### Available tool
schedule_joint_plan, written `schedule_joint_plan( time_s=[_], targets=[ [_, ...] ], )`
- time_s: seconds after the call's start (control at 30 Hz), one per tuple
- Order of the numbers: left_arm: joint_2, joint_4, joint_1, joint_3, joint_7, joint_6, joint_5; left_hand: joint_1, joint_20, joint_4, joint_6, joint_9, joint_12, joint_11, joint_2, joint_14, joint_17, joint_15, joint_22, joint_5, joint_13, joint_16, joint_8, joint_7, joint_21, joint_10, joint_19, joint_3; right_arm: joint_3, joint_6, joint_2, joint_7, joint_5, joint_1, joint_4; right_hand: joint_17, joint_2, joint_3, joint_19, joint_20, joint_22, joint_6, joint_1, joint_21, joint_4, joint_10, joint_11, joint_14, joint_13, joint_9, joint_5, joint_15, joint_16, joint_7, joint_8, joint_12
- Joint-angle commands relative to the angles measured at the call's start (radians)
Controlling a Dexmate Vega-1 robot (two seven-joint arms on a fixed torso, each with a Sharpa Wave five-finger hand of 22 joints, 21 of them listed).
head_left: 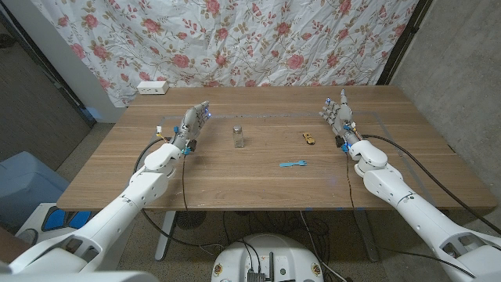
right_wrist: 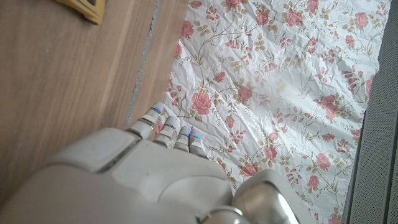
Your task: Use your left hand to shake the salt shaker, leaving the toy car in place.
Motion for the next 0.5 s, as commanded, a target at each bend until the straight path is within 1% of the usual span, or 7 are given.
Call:
schedule_joint_plan(
  time_s=[0.03, 0.1, 0.23, 0.5],
  targets=[
    [0.033, 0.018, -0.001, -0.003, -0.081, -0.029, -0.011, 0.03, -0.023, -0.031, 0.007, 0.005, 0.006, -0.018, -0.006, 0.005, 0.002, -0.031, 0.003, -0.005, 0.001, 0.004, 0.012, -0.019, -0.001, 0.012, 0.014, 0.005, 0.0, 0.0, 0.0, 0.0, 0.0, 0.0, 0.0, 0.005, 0.097, -0.001, 0.007, 0.001, 0.005, -0.001, -0.003, 0.006, 0.005, -0.006, -0.001, -0.006, 0.003, 0.003, 0.007, -0.035, 0.004, 0.008, 0.006, 0.007],
    [0.042, 0.023, -0.003, -0.001, -0.093, -0.038, -0.002, 0.043, -0.023, -0.047, 0.011, 0.005, 0.008, -0.025, -0.012, 0.01, 0.002, -0.041, 0.003, -0.005, 0.001, 0.005, 0.014, -0.025, 0.0, 0.024, 0.021, 0.006, 0.0, 0.0, 0.0, 0.0, 0.0, 0.0, 0.0, 0.005, 0.097, -0.001, 0.007, 0.001, 0.005, -0.001, -0.003, 0.006, 0.005, -0.006, -0.001, -0.006, 0.003, 0.003, 0.007, -0.035, 0.004, 0.008, 0.006, 0.007],
    [0.06, 0.019, 0.001, -0.001, -0.115, -0.033, -0.004, 0.066, -0.019, -0.063, 0.027, 0.006, 0.01, -0.039, -0.022, 0.017, 0.002, -0.058, 0.003, -0.004, 0.002, 0.006, 0.021, -0.047, -0.001, 0.04, 0.028, 0.009, 0.0, 0.0, 0.0, 0.0, 0.0, 0.0, -0.001, 0.004, 0.097, -0.001, 0.007, 0.001, 0.005, 0.0, -0.003, 0.006, 0.005, -0.005, 0.0, -0.006, 0.003, 0.003, 0.007, -0.034, 0.004, 0.01, 0.006, 0.007],
    [0.088, 0.001, 0.012, -0.001, -0.128, -0.021, 0.001, 0.087, -0.015, -0.069, 0.043, 0.006, 0.012, -0.055, -0.034, 0.026, 0.002, -0.065, 0.003, -0.002, 0.002, 0.006, 0.027, -0.056, -0.001, 0.059, 0.037, 0.01, 0.0, -0.001, 0.0, -0.001, 0.0, -0.001, -0.002, 0.004, 0.097, -0.001, 0.006, 0.001, 0.005, 0.0, -0.003, 0.006, 0.005, -0.006, 0.0, -0.006, 0.003, 0.003, 0.007, -0.033, 0.004, 0.009, 0.006, 0.007]
  ],
)
